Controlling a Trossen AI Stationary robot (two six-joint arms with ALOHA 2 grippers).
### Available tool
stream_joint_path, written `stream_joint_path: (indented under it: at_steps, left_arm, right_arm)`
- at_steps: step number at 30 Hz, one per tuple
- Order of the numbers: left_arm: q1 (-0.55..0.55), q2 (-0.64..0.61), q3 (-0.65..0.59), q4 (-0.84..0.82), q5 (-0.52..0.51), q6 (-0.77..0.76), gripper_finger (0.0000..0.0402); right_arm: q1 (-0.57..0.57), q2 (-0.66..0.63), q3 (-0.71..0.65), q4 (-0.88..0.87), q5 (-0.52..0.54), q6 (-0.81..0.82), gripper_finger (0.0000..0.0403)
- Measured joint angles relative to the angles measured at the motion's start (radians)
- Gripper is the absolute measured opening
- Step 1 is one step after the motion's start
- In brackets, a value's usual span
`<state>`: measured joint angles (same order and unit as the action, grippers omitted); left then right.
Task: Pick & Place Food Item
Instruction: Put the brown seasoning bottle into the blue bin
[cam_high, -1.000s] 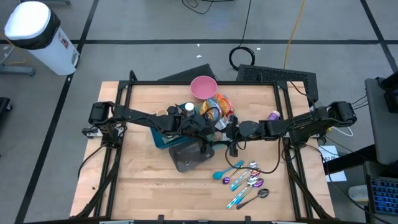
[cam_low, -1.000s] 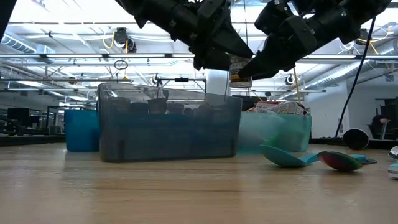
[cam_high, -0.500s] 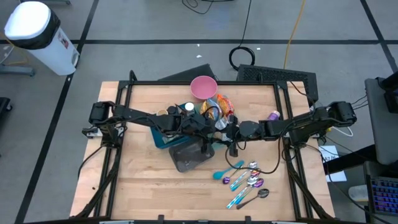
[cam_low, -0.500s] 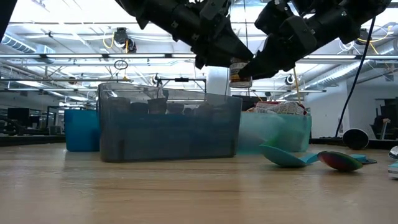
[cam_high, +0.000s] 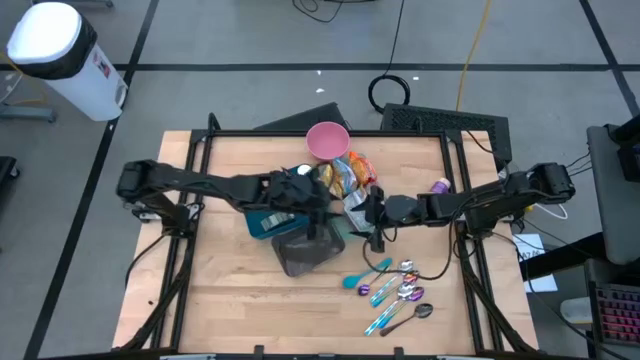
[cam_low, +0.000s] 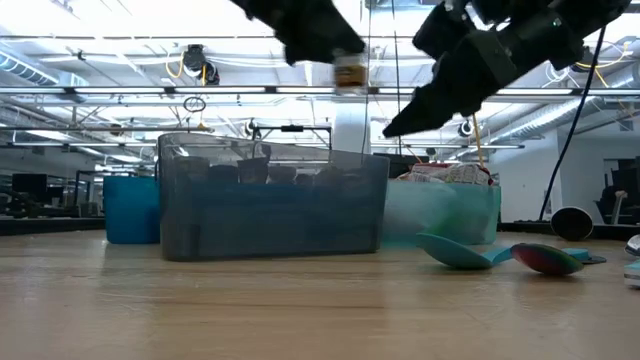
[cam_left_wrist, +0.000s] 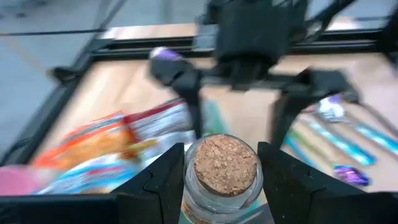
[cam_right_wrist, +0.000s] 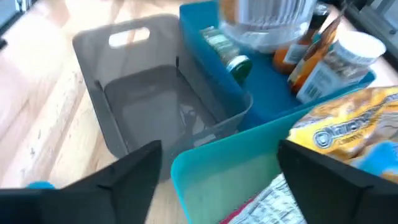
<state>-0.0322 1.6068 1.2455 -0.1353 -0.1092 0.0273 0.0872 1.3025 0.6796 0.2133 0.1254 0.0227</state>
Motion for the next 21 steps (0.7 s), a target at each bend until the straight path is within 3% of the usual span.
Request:
stream_joint_path:
  at_steps: [4,7,14,21]
  left_arm:
    - [-0.020,-0.107,-0.064,-0.058,-0.135,-0.019,0.0176]
    - [-0.037,-0.208,-0.183,-0.041,-0.235,-0.088,0.0176]
    - [-0.058,-0.440,-0.558,0.027,-0.424,-0.400,0.0176]
    - [-0.140,-0.511,-0.858,0.236,-0.535,-0.596,0.0176]
  right_arm:
    - [0.000,-0.040,0.002,-0.039,0.002,0.002,0.0361]
    - [0.000,-0.064,0.001,-0.047,0.002,0.018,0.0376]
    - [0.000,-0.100,0.000,-0.062,0.003,0.025,0.0377]
    - [0.000,-0.099,0.001,-0.060,0.003,0.029,0.0377]
